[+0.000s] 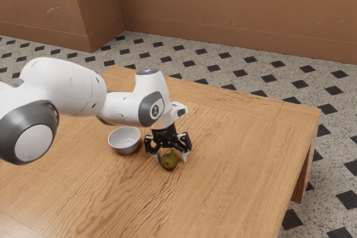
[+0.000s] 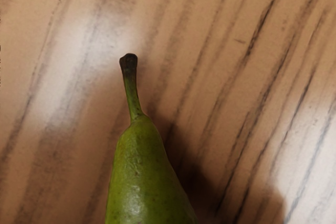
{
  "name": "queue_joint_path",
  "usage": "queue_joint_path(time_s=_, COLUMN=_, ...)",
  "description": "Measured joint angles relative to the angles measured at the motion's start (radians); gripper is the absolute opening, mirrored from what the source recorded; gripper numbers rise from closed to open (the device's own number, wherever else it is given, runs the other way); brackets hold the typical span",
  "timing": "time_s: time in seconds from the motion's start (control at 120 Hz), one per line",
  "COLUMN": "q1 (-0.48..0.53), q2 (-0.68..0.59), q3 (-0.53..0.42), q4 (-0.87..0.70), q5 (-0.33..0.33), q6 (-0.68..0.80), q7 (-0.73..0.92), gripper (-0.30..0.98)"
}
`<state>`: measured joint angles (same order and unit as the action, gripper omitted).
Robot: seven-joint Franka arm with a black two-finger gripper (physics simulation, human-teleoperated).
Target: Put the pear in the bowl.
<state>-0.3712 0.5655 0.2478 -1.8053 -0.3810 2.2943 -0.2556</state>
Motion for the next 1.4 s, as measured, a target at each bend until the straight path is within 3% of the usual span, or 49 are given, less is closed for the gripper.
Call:
queue_joint_path(time_s=0.433, q1=-0.017, q2=-0.072, q3=0.001, q4=-0.106, q5=-0.014, q6=0.014, q7=0.008, gripper=0.68)
queue_joint_path(time_s=0.642, q1=-0.017, q2=-0.085, q3=0.001, q4=-0.107, q5=-0.015, q6=0.012, q7=0.012, gripper=0.38)
queue_joint_path(time_s=0.808, q1=-0.017, q2=-0.098, q3=0.003, q4=-0.107, q5=-0.003, q6=0.009, q7=0.006, gripper=0.27)
queue_joint_path(time_s=1.0, q1=-0.017, q2=-0.176, q3=0.043, q4=-0.105, q5=0.093, q6=-0.015, q7=-0.019, gripper=0.11)
queue_joint_path(time_s=1.158, q1=-0.015, q2=-0.261, q3=0.2, q4=-0.095, q5=0.192, q6=-0.051, q7=-0.048, gripper=0.0)
queue_joint_path(time_s=1.275, q1=-0.012, q2=-0.282, q3=0.259, q4=-0.096, q5=0.241, q6=-0.072, q7=-0.072, gripper=-0.12)
queue_joint_path(time_s=1.4, q1=-0.012, q2=-0.273, q3=0.269, q4=-0.103, q5=0.266, q6=-0.09, q7=-0.097, gripper=-0.12)
